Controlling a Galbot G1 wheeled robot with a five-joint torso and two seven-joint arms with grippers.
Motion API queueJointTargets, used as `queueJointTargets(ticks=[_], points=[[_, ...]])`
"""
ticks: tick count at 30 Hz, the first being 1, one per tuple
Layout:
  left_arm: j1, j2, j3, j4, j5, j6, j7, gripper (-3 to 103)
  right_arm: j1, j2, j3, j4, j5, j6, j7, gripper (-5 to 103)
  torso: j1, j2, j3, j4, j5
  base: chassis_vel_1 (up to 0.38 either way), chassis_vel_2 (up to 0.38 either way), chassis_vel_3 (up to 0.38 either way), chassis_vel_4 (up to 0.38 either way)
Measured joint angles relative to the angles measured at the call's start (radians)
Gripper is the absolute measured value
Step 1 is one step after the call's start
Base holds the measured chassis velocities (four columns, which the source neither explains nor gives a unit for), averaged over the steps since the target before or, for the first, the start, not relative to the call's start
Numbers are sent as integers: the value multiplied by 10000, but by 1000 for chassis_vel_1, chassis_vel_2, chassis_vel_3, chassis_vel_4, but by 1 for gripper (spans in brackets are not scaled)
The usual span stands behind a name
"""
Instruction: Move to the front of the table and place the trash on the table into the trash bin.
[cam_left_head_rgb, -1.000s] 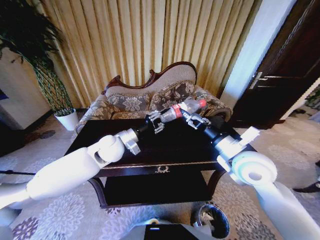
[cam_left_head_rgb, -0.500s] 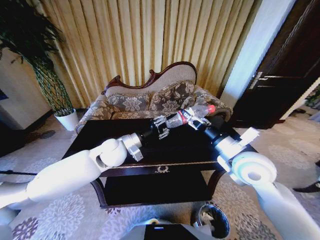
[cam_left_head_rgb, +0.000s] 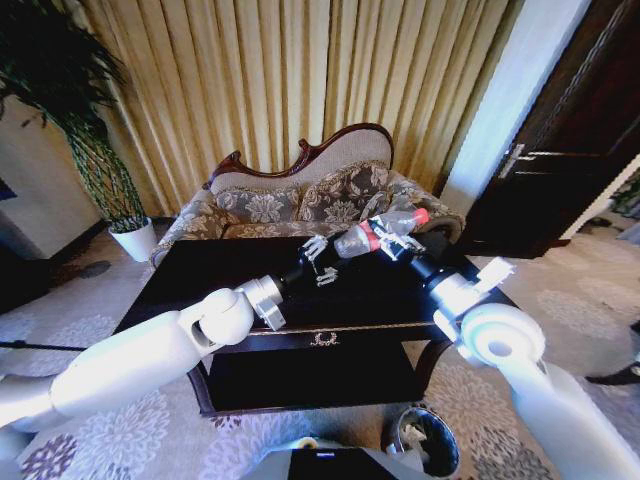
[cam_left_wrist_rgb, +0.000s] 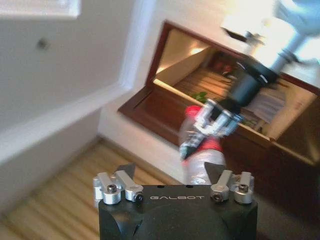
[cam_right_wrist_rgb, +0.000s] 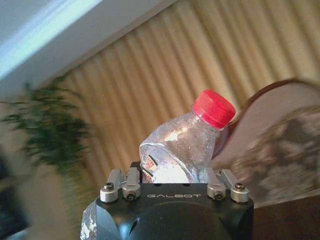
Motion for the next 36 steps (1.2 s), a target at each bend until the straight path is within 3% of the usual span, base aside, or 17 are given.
queueJointTargets(ticks=[1, 3, 4, 7, 8, 9, 11, 12, 13, 16, 18, 23, 24, 27, 30, 36], points=[[0, 0, 0, 0, 0, 0, 0, 77, 0, 0, 0, 0, 0, 0, 0, 47, 0, 0, 0, 0, 0, 0, 0, 0, 0], [630, 352, -885, -374, -1107, 338, -298, 88, 100, 25, 173, -545, -427, 107, 11, 47, 0, 0, 0, -3, 0, 0, 0, 0, 0], [630, 352, -885, -374, -1107, 338, -298, 88, 100, 25, 173, -545, -427, 107, 11, 47, 0, 0, 0, -3, 0, 0, 0, 0, 0], [2430, 886, -3091, -578, -2569, 804, -1000, 99, -98, -63, 414, -995, -2052, 287, -64, 47, 0, 0, -1, 0, 0, 0, 0, 0, 0], [3634, 994, -4477, -604, -3278, 1084, -1481, 100, -306, -118, 550, -1097, -2894, 352, -118, 47, 0, 0, -1, 2, -5, 0, 0, 0, 0], [3634, 994, -4477, -604, -3278, 1084, -1481, 100, -306, -118, 550, -1097, -2894, 352, -118, 47, 0, 0, -1, 2, -5, 0, 0, 0, 0], [4774, 1012, -5784, -446, -3969, 1278, -2170, 100, -611, -145, 695, -1129, -3773, 412, -118, 47, -1, 1, -1, 7, -6, 0, 0, 0, 0], [5260, 923, -6438, -237, -4538, 1301, -2677, 100, -786, -143, 747, -1122, -4171, 444, -113, 47, -1, 1, -2, 4, -3, 0, 0, 0, 0], [5260, 923, -6438, -237, -4538, 1301, -2677, 100, -786, -143, 747, -1122, -4171, 444, -113, 47, -1, 1, -2, 4, -3, 0, 0, 0, 0], [5869, 493, -7894, 378, -6294, 1533, -3721, 100, -1334, -114, 834, -993, -5073, 477, -70, 47, -2, 1, -1, -6, -1, 0, 0, 0, 0], [5996, 358, -8324, 519, -6622, 1645, -3830, 100, -1493, -111, 883, -930, -5265, 479, -71, 47, -2, 0, -1, -6, -1, 0, 0, 0, 0], [7659, -577, -10874, 441, -8115, 2613, -3940, 100, -2537, -148, 1469, -488, -5910, 482, -132, 47, -1, 1, -1, -2, -4, 0, 0, 0, 0], [7659, -577, -10874, 441, -8115, 2613, -3940, 100, -2537, -148, 1469, -488, -5910, 482, -132, 47, -1, 1, -1, -2, -4, 0, 0, 0, 0], [9329, -1362, -12201, -161, -8259, 3019, -3471, 100, -3243, -175, 1894, -136, -5992, 482, -176, 47, -3, 1, -2, 0, -2, 0, 0, 0, 0], [10529, -1950, -12674, -559, -7909, 2725, -3233, 100, -3588, -143, 2092, 33, -6062, 482, -171, 47, -3, 1, -2, 3, -3, 0, 0, 0, 0], [10853, -2156, -12801, -898, -7671, 2521, -3107, 100, -3905, 90, 2131, 307, -6165, 483, -120, 47, -2, 1, -2, -1, -1, 0, 0, 0, 0]])
